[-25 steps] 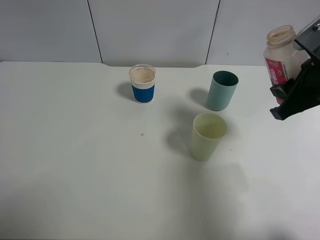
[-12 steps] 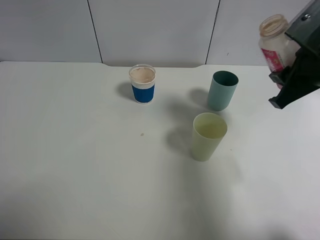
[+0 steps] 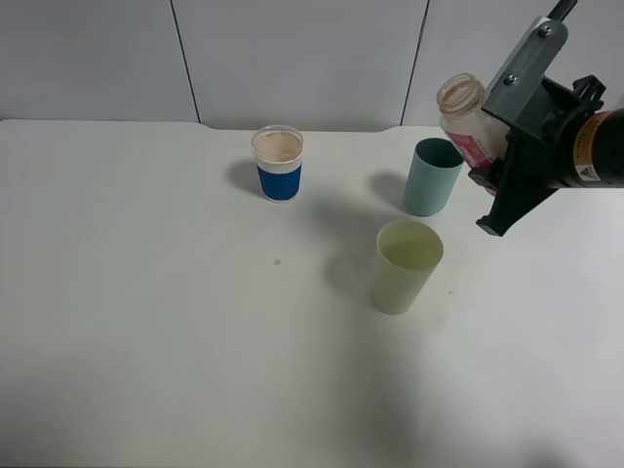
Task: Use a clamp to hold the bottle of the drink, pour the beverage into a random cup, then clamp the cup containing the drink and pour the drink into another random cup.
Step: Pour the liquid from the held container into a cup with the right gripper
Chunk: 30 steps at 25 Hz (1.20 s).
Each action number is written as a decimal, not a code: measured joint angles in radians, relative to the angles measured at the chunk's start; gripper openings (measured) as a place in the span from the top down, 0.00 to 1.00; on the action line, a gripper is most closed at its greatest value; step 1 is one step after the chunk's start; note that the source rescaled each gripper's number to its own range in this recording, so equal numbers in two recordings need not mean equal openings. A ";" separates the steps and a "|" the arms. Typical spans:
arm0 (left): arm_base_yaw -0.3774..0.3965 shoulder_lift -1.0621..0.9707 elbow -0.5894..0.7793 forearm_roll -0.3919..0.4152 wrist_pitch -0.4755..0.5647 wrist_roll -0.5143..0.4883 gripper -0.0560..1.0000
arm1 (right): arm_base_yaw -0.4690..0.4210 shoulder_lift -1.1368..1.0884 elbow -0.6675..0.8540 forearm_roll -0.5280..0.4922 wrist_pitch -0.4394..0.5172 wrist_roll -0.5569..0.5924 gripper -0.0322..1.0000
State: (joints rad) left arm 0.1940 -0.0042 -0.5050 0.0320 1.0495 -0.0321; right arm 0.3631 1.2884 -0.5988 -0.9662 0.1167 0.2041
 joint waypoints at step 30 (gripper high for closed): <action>0.000 0.000 0.000 0.000 0.000 0.000 0.00 | 0.235 0.032 -0.041 -0.160 0.274 0.108 0.95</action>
State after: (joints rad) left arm 0.1940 -0.0042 -0.5050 0.0320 1.0495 -0.0321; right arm 0.5986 1.3203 -0.6403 -1.1260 0.3904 0.3119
